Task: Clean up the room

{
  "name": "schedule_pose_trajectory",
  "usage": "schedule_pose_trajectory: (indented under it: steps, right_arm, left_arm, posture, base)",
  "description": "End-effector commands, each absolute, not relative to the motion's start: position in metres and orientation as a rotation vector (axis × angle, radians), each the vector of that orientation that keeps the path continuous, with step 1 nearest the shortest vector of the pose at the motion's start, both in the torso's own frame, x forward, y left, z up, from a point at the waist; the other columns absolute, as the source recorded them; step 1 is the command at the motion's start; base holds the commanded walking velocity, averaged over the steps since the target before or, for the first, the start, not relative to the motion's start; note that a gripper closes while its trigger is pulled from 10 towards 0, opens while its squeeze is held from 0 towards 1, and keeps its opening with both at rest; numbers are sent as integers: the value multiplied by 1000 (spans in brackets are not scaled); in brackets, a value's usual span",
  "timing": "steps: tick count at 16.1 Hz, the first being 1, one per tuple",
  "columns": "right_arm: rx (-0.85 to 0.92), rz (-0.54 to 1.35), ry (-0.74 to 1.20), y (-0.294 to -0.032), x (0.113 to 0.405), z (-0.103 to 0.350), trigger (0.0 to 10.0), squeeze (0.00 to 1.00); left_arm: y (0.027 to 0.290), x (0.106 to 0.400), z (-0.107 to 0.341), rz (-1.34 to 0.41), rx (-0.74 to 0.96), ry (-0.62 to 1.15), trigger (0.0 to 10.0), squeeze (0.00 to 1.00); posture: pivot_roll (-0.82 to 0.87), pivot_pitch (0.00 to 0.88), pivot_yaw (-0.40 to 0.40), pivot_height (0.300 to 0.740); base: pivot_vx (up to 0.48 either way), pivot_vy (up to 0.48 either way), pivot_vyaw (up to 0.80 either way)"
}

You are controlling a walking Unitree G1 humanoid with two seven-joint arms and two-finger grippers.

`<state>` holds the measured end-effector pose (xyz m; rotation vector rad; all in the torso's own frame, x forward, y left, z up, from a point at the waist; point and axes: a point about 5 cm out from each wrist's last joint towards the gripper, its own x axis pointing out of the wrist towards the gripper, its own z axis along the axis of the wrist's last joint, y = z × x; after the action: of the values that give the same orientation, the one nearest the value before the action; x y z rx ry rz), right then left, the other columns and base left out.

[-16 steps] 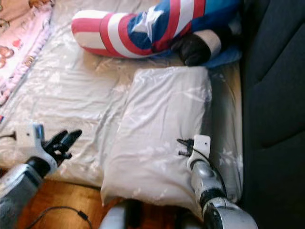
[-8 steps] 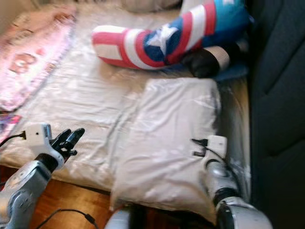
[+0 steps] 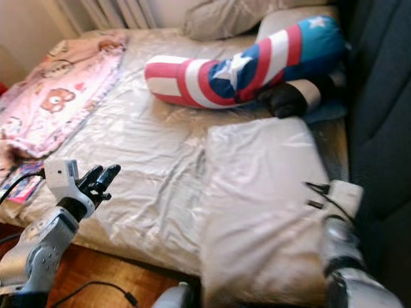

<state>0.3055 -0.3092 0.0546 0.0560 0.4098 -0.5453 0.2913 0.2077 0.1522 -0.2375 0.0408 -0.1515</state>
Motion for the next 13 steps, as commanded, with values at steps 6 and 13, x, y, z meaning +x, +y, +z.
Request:
schedule_pose_trajectory:
  steps: [6,13]
  right_arm:
    - [59,-815,470,-348,233,16,0,0]
    - [89,-943,621,-335,162,-28,0,0]
  left_arm:
    - [217,291,149,-139,-218,38,10000,0]
    - [218,290,147,-148,-213,42,10000,0]
  posture:
    - [109,121,127,740]
    - [100,124,133,740]
  base:
    - [0,0,0]
    - [0,0,0]
